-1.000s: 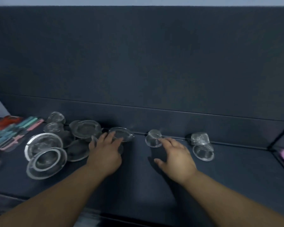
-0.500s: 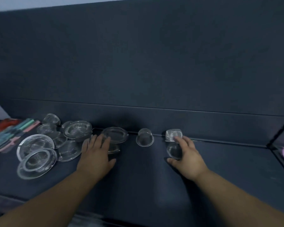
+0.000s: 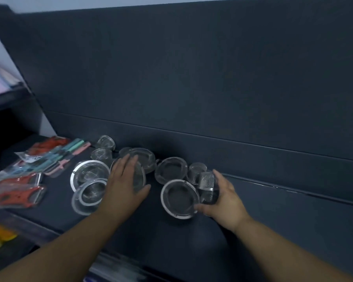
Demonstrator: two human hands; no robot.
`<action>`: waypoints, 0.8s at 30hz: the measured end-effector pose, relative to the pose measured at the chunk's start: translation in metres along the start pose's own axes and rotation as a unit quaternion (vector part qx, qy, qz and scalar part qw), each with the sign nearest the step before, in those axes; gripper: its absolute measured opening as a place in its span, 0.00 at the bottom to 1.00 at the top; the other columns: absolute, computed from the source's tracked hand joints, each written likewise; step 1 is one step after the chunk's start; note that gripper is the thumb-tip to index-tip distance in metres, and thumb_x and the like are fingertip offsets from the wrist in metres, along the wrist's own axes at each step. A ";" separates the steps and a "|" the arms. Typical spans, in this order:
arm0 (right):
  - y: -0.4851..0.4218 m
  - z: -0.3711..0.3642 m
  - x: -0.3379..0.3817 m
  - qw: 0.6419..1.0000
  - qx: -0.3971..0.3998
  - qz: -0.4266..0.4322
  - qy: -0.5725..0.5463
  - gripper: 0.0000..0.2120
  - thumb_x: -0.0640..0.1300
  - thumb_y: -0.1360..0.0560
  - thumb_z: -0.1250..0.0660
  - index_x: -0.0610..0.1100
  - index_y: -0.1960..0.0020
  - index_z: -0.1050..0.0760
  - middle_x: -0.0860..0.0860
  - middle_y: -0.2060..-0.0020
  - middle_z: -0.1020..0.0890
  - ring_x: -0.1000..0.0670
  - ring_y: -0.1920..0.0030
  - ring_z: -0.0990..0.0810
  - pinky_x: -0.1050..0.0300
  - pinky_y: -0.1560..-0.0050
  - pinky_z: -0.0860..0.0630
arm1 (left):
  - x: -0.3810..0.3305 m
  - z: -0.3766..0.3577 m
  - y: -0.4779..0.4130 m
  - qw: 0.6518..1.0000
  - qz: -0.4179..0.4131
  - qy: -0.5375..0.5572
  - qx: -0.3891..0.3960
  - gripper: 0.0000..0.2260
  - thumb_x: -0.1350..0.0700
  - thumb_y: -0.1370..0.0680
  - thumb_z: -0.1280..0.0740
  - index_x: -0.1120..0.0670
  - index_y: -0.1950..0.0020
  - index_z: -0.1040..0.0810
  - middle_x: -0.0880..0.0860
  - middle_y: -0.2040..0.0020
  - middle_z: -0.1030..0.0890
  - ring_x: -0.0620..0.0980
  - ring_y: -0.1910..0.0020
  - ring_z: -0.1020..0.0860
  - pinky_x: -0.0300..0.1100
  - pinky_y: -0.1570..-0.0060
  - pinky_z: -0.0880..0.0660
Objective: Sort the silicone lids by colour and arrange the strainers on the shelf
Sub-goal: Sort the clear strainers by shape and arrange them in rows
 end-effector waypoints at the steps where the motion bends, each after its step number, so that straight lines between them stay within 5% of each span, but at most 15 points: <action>1: 0.000 -0.010 0.007 1.000 0.008 0.000 0.004 0.53 0.53 0.40 0.20 0.58 0.25 0.49 0.54 0.27 0.41 0.53 0.32 0.33 0.62 0.35 0.35 | 0.006 0.005 -0.003 1.000 0.001 0.018 -0.005 0.39 0.52 0.31 0.25 0.54 0.25 0.40 0.54 0.24 0.41 0.53 0.24 0.46 0.47 0.26 0.46; 5: -0.002 -0.050 0.037 0.999 0.006 0.012 0.031 0.49 0.52 0.36 0.22 0.59 0.25 0.49 0.52 0.27 0.40 0.52 0.31 0.33 0.66 0.36 0.37 | 0.033 0.025 -0.019 0.995 0.008 0.090 -0.027 0.38 0.54 0.30 0.25 0.53 0.24 0.40 0.52 0.24 0.41 0.49 0.25 0.45 0.38 0.29 0.49; 11: -0.010 -0.090 0.068 1.000 0.001 0.009 0.023 0.46 0.51 0.33 0.23 0.57 0.24 0.49 0.52 0.26 0.41 0.54 0.29 0.36 0.67 0.35 0.41 | 0.069 0.031 -0.046 0.993 0.005 0.113 0.025 0.38 0.52 0.29 0.26 0.52 0.24 0.42 0.52 0.23 0.44 0.49 0.24 0.48 0.42 0.27 0.48; 18: -0.008 -0.101 0.082 0.995 -0.068 0.015 0.068 0.42 0.53 0.32 0.25 0.54 0.25 0.45 0.54 0.25 0.43 0.55 0.28 0.40 0.68 0.32 0.44 | 0.100 0.009 -0.058 0.983 0.002 -0.110 0.148 0.33 0.35 0.27 0.37 0.45 0.26 0.42 0.50 0.22 0.49 0.52 0.23 0.55 0.60 0.28 0.57; 21: 0.011 -0.097 0.102 0.967 -0.161 0.122 0.156 0.38 0.64 0.34 0.29 0.52 0.29 0.35 0.56 0.29 0.36 0.55 0.30 0.37 0.59 0.30 0.40 | 0.102 0.009 -0.055 0.984 -0.014 -0.095 0.151 0.31 0.35 0.27 0.38 0.43 0.27 0.40 0.48 0.22 0.49 0.52 0.23 0.54 0.59 0.28 0.59; 24: 0.027 -0.125 0.117 0.941 -0.061 0.245 0.223 0.37 0.75 0.37 0.38 0.55 0.35 0.29 0.56 0.38 0.24 0.53 0.37 0.26 0.56 0.34 0.35 | 0.102 0.010 -0.051 0.986 -0.036 -0.078 0.146 0.30 0.36 0.26 0.37 0.43 0.27 0.39 0.49 0.22 0.49 0.52 0.23 0.54 0.56 0.27 0.58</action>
Point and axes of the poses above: each hand's wrist, its own y-axis away from the middle knuckle, its own z-axis out of the back of the hand, x = y × z, the point moved 6 cm from there along -y, towards the middle knuckle
